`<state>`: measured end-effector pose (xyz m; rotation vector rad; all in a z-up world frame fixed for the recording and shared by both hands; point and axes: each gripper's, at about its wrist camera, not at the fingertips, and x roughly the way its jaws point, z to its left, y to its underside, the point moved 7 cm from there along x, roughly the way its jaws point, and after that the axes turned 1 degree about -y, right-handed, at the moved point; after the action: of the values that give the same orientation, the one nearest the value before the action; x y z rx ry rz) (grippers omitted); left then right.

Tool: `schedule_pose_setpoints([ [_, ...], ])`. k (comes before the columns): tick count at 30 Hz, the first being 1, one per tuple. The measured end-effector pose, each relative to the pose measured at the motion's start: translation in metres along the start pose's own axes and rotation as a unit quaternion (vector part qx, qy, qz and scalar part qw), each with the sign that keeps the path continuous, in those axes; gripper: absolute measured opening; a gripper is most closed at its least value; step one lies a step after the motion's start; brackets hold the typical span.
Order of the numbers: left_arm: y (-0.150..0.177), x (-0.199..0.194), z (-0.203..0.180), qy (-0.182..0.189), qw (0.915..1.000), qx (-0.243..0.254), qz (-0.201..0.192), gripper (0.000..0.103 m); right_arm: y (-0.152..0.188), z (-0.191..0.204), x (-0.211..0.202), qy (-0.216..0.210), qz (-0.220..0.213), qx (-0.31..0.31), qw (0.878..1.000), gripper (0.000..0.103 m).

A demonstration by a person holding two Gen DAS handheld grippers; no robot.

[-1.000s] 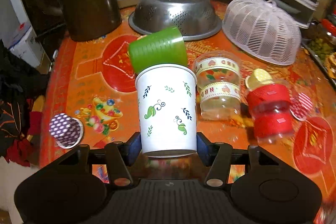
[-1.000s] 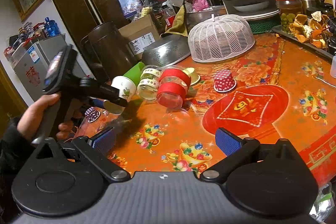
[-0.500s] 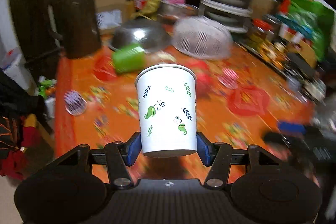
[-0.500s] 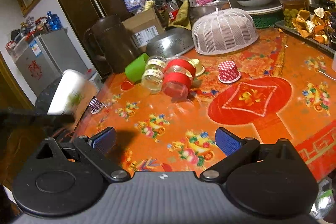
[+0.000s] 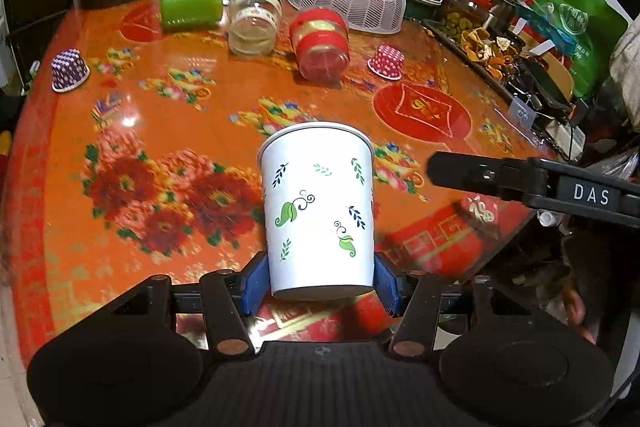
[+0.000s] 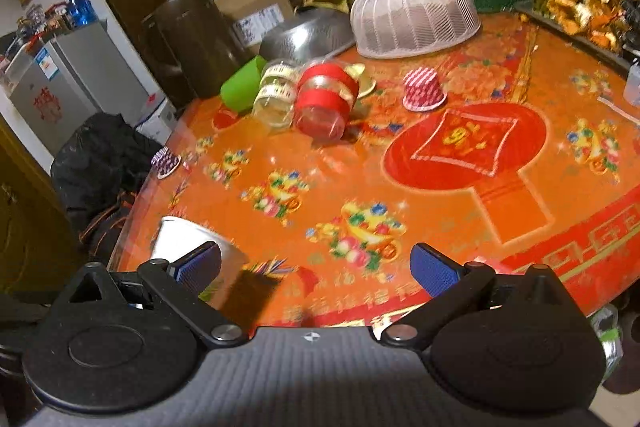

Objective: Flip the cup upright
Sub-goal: 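Lift the white cup with the left gripper while the right gripper approaches it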

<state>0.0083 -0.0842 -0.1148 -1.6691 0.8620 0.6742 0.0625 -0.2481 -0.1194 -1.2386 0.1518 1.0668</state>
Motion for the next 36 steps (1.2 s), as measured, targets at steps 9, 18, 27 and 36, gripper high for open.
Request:
schedule_pose_setpoints([
  [9,0.007,0.009,-0.001,0.0,0.9999,-0.011,0.008,0.058,0.002,0.024,0.008,-0.014,0.027,0.003,1.0,0.102],
  [18,0.008,0.008,0.003,0.014,0.9996,-0.025,0.0,0.058,0.001,0.032,0.023,-0.042,0.069,0.075,0.994,0.102],
  [27,0.01,0.006,0.01,0.034,0.9984,-0.045,-0.005,0.058,0.004,0.049,0.055,-0.045,0.126,0.089,0.987,0.099],
  [36,0.01,0.006,0.013,0.047,0.9974,-0.054,-0.005,0.059,0.01,0.06,0.075,-0.037,0.166,0.085,0.982,0.082],
])
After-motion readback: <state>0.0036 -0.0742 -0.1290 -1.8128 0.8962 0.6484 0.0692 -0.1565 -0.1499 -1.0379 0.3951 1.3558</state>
